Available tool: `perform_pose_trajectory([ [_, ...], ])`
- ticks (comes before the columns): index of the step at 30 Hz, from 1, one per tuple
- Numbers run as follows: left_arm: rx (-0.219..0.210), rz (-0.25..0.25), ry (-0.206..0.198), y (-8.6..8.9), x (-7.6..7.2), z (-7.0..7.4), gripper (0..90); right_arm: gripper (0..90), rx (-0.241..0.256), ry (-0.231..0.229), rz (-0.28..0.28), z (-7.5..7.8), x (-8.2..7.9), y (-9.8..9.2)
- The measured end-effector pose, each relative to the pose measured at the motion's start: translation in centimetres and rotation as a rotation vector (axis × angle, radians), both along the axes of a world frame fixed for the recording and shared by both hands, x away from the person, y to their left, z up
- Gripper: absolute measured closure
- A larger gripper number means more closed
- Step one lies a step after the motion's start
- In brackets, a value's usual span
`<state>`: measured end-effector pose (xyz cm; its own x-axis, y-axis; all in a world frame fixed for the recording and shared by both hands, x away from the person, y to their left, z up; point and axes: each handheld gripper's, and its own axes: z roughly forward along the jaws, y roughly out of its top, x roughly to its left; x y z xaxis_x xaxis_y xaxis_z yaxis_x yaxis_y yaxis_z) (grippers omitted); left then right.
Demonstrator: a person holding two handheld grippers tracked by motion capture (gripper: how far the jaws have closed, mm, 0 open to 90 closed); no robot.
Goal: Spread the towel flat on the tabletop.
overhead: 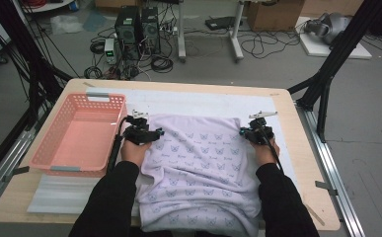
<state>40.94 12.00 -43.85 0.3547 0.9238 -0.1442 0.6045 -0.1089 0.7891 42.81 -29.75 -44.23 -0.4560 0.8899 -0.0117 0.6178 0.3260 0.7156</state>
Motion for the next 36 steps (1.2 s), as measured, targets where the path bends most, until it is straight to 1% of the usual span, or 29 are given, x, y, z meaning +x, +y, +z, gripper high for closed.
perform_pose_trajectory([
  [1,0.003,0.002,0.001,0.0,0.2,0.0,41.3,88.2,-0.024,-0.002,-0.026,0.1,-0.2,-0.5],
  [2,0.003,0.008,-0.003,-0.1,0.5,-0.1,41.3,88.2,-0.028,-0.002,-0.043,0.1,-0.3,-1.2],
  [3,0.010,0.003,0.000,-0.2,0.7,-0.1,41.3,88.1,-0.006,-0.001,-0.053,0.1,-0.5,-1.8],
  [4,0.007,-0.004,0.006,-0.3,1.0,-0.2,41.3,87.9,0.006,-0.002,-0.041,0.0,-0.6,-2.2],
  [5,-0.005,-0.006,-0.002,-0.3,1.2,-0.3,41.8,85.7,0.000,-0.012,-0.029,0.0,-0.8,-2.3],
  [6,-0.018,-0.005,-0.005,-0.3,1.5,-0.5,42.0,76.4,0.006,-0.021,-0.022,0.1,-0.9,-2.2],
  [7,-0.011,0.001,0.002,-0.2,1.8,-0.7,42.0,66.8,0.014,-0.034,-0.028,0.2,-0.9,-2.2],
  [8,0.006,0.001,0.012,-0.1,2.2,-0.9,41.5,65.5,0.034,-0.043,-0.037,0.5,-1.0,-2.4],
  [9,0.001,0.010,0.009,-0.1,2.5,-1.0,41.7,62.6,0.056,-0.054,-0.043,0.7,-1.0,-2.6],
  [11,0.013,0.016,0.003,-0.1,3.2,-1.0,41.8,58.7,0.071,-0.061,-0.064,0.9,-1.0,-2.9],
  [13,0.013,0.014,-0.001,-0.3,3.8,-0.9,41.9,57.9,0.084,-0.057,-0.072,0.9,-1.1,-3.0],
  [15,0.029,0.005,0.012,-0.5,4.7,-0.8,41.6,56.4,0.082,-0.051,-0.070,0.8,-1.0,-3.0],
  [17,0.039,0.006,0.011,-0.7,5.4,-0.8,41.4,53.3,0.083,-0.042,-0.067,0.7,-1.0,-2.8],
  [18,0.051,0.010,0.022,-0.9,5.7,-0.8,41.8,50.7,0.082,-0.044,-0.065,0.6,-0.9,-2.6],
  [19,0.064,0.004,0.022,-0.9,6.0,-0.9,41.8,48.2,0.079,-0.043,-0.060,0.5,-0.9,-2.5],
  [20,0.067,0.007,0.011,-1.1,6.1,-1.0,41.9,47.2,0.082,-0.038,-0.065,0.4,-0.8,-2.4],
  [21,0.071,0.008,0.013,-1.1,6.2,-1.0,42.6,46.5,0.076,-0.035,-0.072,0.2,-0.7,-2.2],
  [22,0.074,0.005,0.007,-1.2,6.2,-1.0,42.7,46.5,0.079,-0.030,-0.071,0.0,-0.6,-2.2],
  [24,0.118,-0.019,-0.013,-1.3,6.1,-1.1,47.9,46.8,0.068,-0.011,-0.081,-0.4,-0.4,-2.0],
  [25,0.112,-0.031,-0.019,-1.4,6.1,-1.1,52.0,47.4,0.067,-0.015,-0.083,-0.6,-0.3,-2.0],
  [26,0.111,-0.058,-0.019,-1.3,6.0,-1.0,59.1,48.6,0.077,-0.014,-0.093,-0.6,-0.2,-2.0],
  [27,0.100,-0.094,-0.020,-1.4,6.0,-1.0,73.8,51.9,0.074,-0.014,-0.089,-0.6,-0.1,-2.0],
  [28,0.116,-0.097,-0.026,-1.5,5.9,-1.0,85.3,60.2,0.065,-0.013,-0.078,-0.5,-0.1,-2.0],
  [29,0.103,-0.090,-0.017,-1.4,6.0,-1.0,85.9,71.5,0.075,-0.013,-0.054,-0.5,0.1,-1.9],
  [30,0.089,-0.071,-0.009,-1.3,6.1,-0.9,86.4,78.7,0.079,-0.008,-0.041,-0.5,0.3,-1.8],
  [31,0.100,-0.034,-0.007,-1.1,6.2,-0.9,86.6,87.0,0.081,0.000,-0.019,-0.4,0.5,-1.7],
  [32,0.108,0.001,-0.004,-0.8,6.2,-0.8,86.7,87.3,0.067,0.004,-0.010,-0.3,0.8,-1.3],
  [34,0.096,0.063,-0.004,0.0,6.4,-0.7,86.8,88.1,0.037,0.002,0.005,-0.1,1.5,-0.8],
  [36,0.088,0.106,-0.037,0.5,6.6,-0.4,86.8,88.2,0.008,-0.011,0.011,0.1,2.3,-0.1],
])
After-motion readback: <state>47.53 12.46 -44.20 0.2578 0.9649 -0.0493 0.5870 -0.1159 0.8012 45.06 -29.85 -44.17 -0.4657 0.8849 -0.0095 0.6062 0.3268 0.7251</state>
